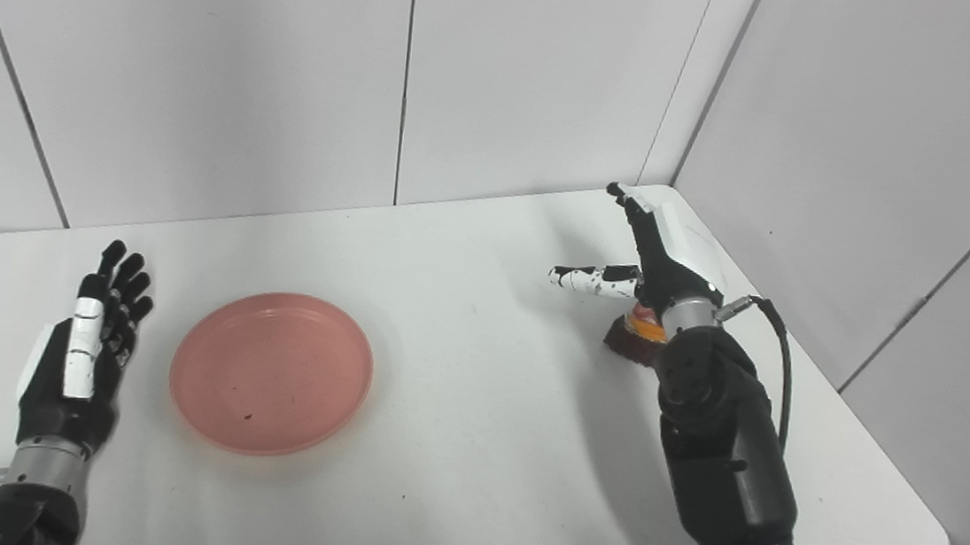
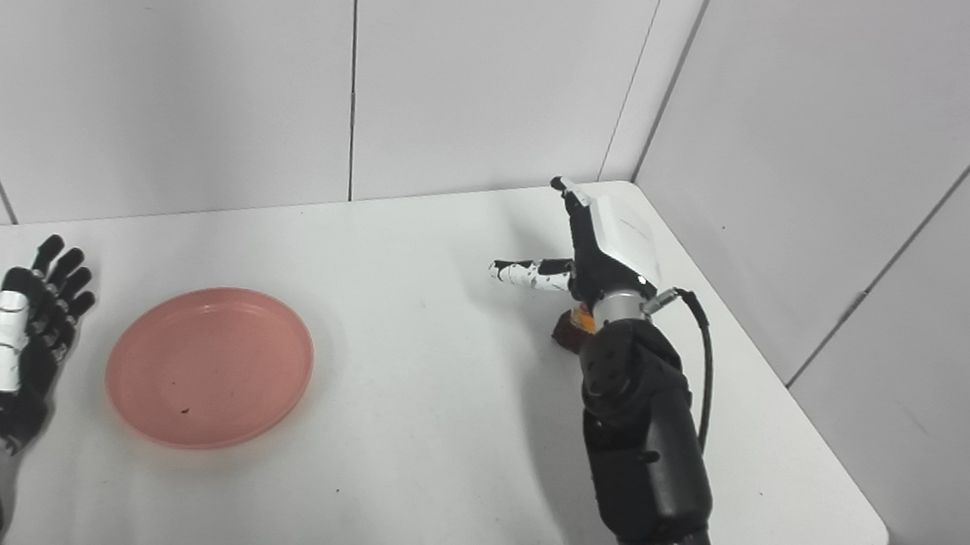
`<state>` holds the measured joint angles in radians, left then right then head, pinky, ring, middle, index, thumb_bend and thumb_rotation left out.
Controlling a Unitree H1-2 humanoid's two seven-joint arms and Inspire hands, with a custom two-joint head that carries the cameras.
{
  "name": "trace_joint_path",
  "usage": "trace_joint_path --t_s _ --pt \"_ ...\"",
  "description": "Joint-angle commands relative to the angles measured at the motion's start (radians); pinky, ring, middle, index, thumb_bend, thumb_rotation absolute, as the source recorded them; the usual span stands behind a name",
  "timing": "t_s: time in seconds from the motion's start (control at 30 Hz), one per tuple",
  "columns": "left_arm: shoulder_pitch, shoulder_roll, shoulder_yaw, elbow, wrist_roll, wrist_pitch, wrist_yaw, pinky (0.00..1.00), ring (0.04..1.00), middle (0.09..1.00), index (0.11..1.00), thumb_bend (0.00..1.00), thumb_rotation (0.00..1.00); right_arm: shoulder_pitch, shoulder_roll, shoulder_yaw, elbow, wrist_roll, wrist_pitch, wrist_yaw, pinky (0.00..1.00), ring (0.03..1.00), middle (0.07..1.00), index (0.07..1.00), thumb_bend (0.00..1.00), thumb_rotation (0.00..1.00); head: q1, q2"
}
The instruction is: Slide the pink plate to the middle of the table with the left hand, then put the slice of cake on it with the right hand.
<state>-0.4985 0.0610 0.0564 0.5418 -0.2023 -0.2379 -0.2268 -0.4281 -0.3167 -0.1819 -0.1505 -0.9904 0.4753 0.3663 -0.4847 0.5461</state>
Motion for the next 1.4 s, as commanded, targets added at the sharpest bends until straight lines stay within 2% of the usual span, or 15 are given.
trace_joint_path --t_s 0.0,0.17,0.3,0.5,0.83,0.97,1.1,1.33,1.37 --pt "0.069 0.008 0.007 0.05 -0.01 -0.026 -0.016 1.0 1.0 1.0 1.0 0.76 1.0 -0.034 -0.006 -0.026 -0.023 -0.067 -0.006 0.034 0.75 0.869 0.894 0.895 0.81 0.37 0.004 0.001" --pt "0.074 0.008 0.002 0.037 -0.008 -0.006 -0.022 1.0 1.0 1.0 1.0 0.76 1.0 -0.021 -0.005 -0.041 -0.026 -0.108 -0.006 0.059 0.72 0.859 0.895 0.904 0.82 0.35 -0.002 -0.002" --pt "0.07 0.007 0.0 0.043 -0.001 -0.01 -0.025 1.0 1.0 1.0 1.0 0.77 1.0 0.0 -0.016 -0.041 -0.031 -0.118 -0.006 0.062 0.75 0.87 0.904 0.907 0.82 0.36 -0.005 -0.005" --pt "0.073 0.005 -0.004 0.031 -0.005 0.0 -0.027 1.0 1.0 1.0 1.0 0.77 1.0 0.051 -0.055 -0.029 -0.037 -0.107 -0.006 0.07 0.78 0.877 0.9 0.906 0.84 0.44 -0.002 -0.003" --pt "0.076 0.002 -0.004 0.022 0.005 -0.004 -0.018 1.0 1.0 1.0 1.0 0.74 1.0 0.103 -0.089 -0.038 -0.053 -0.059 -0.006 0.112 0.7 0.861 0.911 0.885 0.85 0.38 0.002 -0.002" --pt "0.073 0.002 -0.006 0.026 0.008 -0.002 -0.017 1.0 1.0 1.0 1.0 0.76 1.0 0.104 -0.094 -0.054 -0.058 -0.05 -0.006 0.161 0.69 0.865 0.916 0.878 0.85 0.35 0.0 0.0" --pt "0.076 -0.003 -0.002 0.02 0.005 -0.001 -0.011 1.0 1.0 1.0 1.0 0.76 1.0 0.106 -0.111 -0.045 -0.032 -0.026 -0.006 0.144 0.68 0.848 0.905 0.863 0.84 0.29 0.0 0.003" --pt "0.082 -0.002 -0.004 -0.001 0.004 0.02 -0.013 1.0 1.0 1.0 1.0 0.76 1.0 0.124 -0.121 -0.008 0.013 0.065 -0.029 -0.002 0.69 0.83 0.871 0.815 0.8 0.13 0.002 0.006" --pt "0.084 -0.002 -0.003 -0.004 0.003 0.021 -0.013 1.0 1.0 1.0 1.0 0.76 1.0 0.125 -0.118 -0.006 0.021 0.082 -0.031 -0.024 0.62 0.77 0.841 0.804 0.79 0.07 0.002 0.006"
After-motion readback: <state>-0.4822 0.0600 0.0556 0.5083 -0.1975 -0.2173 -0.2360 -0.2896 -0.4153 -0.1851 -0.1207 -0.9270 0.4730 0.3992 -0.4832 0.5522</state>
